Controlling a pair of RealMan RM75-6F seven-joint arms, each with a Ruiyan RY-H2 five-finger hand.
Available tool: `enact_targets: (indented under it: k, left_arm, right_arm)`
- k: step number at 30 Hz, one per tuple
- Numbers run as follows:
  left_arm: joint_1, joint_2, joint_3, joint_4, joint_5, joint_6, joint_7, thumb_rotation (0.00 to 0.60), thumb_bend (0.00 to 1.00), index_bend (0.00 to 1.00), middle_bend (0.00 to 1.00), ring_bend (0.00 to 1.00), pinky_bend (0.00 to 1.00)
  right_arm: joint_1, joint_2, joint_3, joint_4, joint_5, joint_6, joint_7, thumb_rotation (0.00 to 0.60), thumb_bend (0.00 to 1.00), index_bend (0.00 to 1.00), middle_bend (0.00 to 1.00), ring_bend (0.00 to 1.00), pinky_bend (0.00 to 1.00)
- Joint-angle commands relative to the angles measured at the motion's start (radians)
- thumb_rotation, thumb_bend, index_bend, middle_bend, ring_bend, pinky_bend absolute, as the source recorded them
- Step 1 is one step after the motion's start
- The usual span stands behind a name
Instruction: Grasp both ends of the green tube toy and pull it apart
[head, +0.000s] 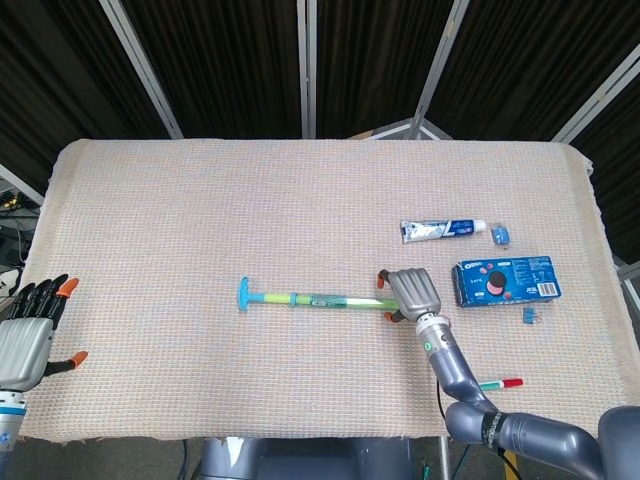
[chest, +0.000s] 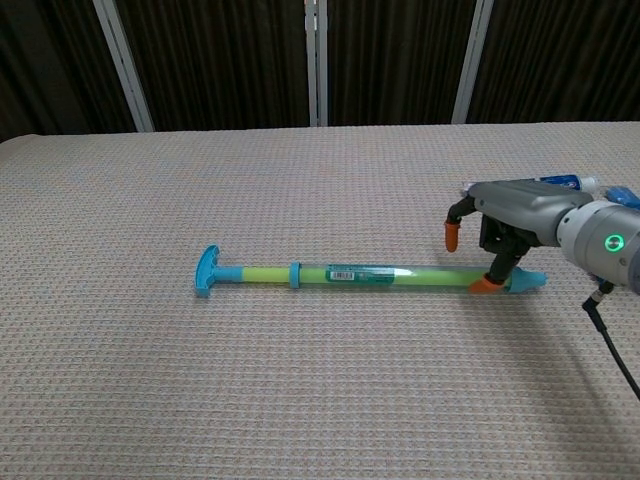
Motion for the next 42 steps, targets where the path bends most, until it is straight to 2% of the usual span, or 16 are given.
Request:
enact_targets:
  k: [1, 13, 18, 24, 26, 27, 28, 30, 32, 34, 36, 42]
  left_arm:
    - [-0.001, 0.0, 0.001, 0.001, -0.001, -0.001, 0.0, 0.6, 0.0, 0.0, 0.0, 0.0, 0.0]
    - [-0.006, -0.005, 0.002, 0.002, -0.016, -0.007, 0.014, 0.6, 0.0, 0.0, 0.0, 0.0, 0.0]
    - [-0.011, -0.01, 0.002, 0.005, -0.024, -0.013, 0.022, 0.6, 0.0, 0.0, 0.0, 0.0, 0.0]
    - [-0.025, -0.026, -0.005, 0.024, -0.042, -0.032, 0.031, 0.6, 0.0, 0.0, 0.0, 0.0, 0.0]
    - [-0.034, -0.034, -0.012, 0.032, -0.045, -0.038, 0.032, 0.6, 0.0, 0.0, 0.1, 0.1, 0.11]
    - [-0.044, -0.044, -0.022, 0.041, -0.044, -0.04, 0.03, 0.6, 0.0, 0.0, 0.22, 0.22, 0.23]
    - [-0.054, -0.058, -0.033, 0.053, -0.04, -0.041, 0.022, 0.6, 0.0, 0.0, 0.38, 0.38, 0.4]
    - [-0.087, -0.092, -0.052, 0.081, -0.033, -0.068, -0.01, 0.6, 0.0, 0.01, 0.59, 0.58, 0.64]
    - [-0.132, -0.123, -0.067, 0.109, -0.029, -0.123, -0.042, 0.6, 0.03, 0.08, 0.72, 0.7, 0.78]
    - [-0.186, -0.16, -0.083, 0.143, -0.022, -0.186, -0.068, 0.6, 0.1, 0.18, 0.81, 0.8, 0.89]
    - [-0.243, -0.196, -0.094, 0.181, -0.001, -0.248, -0.096, 0.6, 0.15, 0.24, 0.87, 0.85, 0.95]
    - [-0.377, -0.299, -0.116, 0.279, 0.011, -0.394, -0.112, 0.6, 0.25, 0.31, 0.89, 0.87, 0.98]
  right_arm:
    - [0.008, -0.016, -0.007, 0.016, 0.01, 0.006, -0.01, 0.6, 0.08, 0.45, 1.0, 1.0, 1.0]
    - [0.031, -0.076, -0.026, 0.077, 0.011, 0.019, -0.016, 0.6, 0.13, 0.48, 1.0, 1.0, 1.0]
    - [0.034, -0.09, -0.031, 0.099, 0.004, 0.027, -0.014, 0.6, 0.26, 0.58, 1.0, 1.0, 1.0]
    - [0.034, -0.089, -0.032, 0.099, 0.005, 0.021, 0.004, 0.6, 0.31, 0.66, 1.0, 1.0, 1.0]
    - [0.033, -0.086, -0.032, 0.092, 0.006, 0.021, 0.007, 0.6, 0.32, 0.68, 1.0, 1.0, 1.0]
    - [0.032, -0.084, -0.031, 0.086, 0.008, 0.021, 0.008, 0.6, 0.32, 0.68, 1.0, 1.0, 1.0]
    - [0.031, -0.082, -0.03, 0.079, 0.014, 0.022, 0.008, 0.6, 0.33, 0.68, 1.0, 1.0, 1.0]
    - [0.03, -0.077, -0.024, 0.06, 0.034, 0.023, 0.003, 0.6, 0.34, 0.69, 1.0, 1.0, 1.0]
    - [0.032, -0.073, -0.018, 0.043, 0.055, 0.028, -0.01, 0.6, 0.34, 0.69, 1.0, 1.0, 1.0]
    - [0.036, -0.068, -0.014, 0.025, 0.075, 0.032, -0.027, 0.6, 0.35, 0.69, 1.0, 1.0, 1.0]
    - [0.041, -0.065, -0.01, 0.008, 0.093, 0.037, -0.042, 0.6, 0.36, 0.69, 1.0, 1.0, 1.0]
    - [0.057, -0.065, -0.005, -0.027, 0.147, 0.057, -0.097, 0.6, 0.38, 0.69, 1.0, 1.0, 1.0]
